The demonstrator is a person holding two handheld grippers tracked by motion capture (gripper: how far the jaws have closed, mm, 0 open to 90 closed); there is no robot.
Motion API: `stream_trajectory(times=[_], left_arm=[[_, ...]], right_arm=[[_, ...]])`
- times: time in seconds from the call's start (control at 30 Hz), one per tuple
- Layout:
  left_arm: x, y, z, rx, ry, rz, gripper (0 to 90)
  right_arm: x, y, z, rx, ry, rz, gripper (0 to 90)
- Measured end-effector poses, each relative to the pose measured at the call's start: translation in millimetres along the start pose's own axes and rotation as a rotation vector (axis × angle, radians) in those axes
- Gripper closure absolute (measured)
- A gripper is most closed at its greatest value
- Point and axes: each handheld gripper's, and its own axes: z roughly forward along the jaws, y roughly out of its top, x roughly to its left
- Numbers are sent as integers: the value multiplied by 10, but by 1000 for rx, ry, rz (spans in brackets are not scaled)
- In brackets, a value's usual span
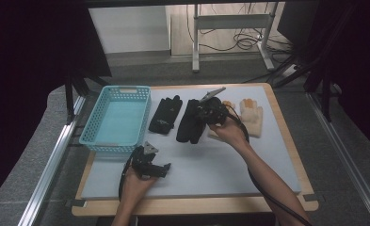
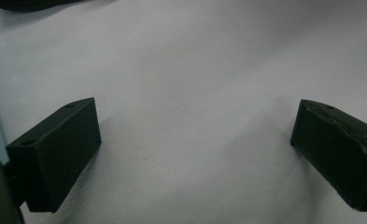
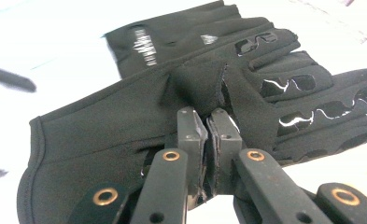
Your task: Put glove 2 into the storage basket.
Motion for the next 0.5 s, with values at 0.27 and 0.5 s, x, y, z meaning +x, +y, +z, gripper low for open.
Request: stream_trajectory(times=[0.27, 0.5], left_arm=[[-1, 1, 1, -3, 1, -2, 21], [-2, 1, 2, -3, 2, -4, 21]], right_arm=[[449, -372, -174, 43, 79, -81, 841], [600, -621, -81, 64, 103, -91, 839]])
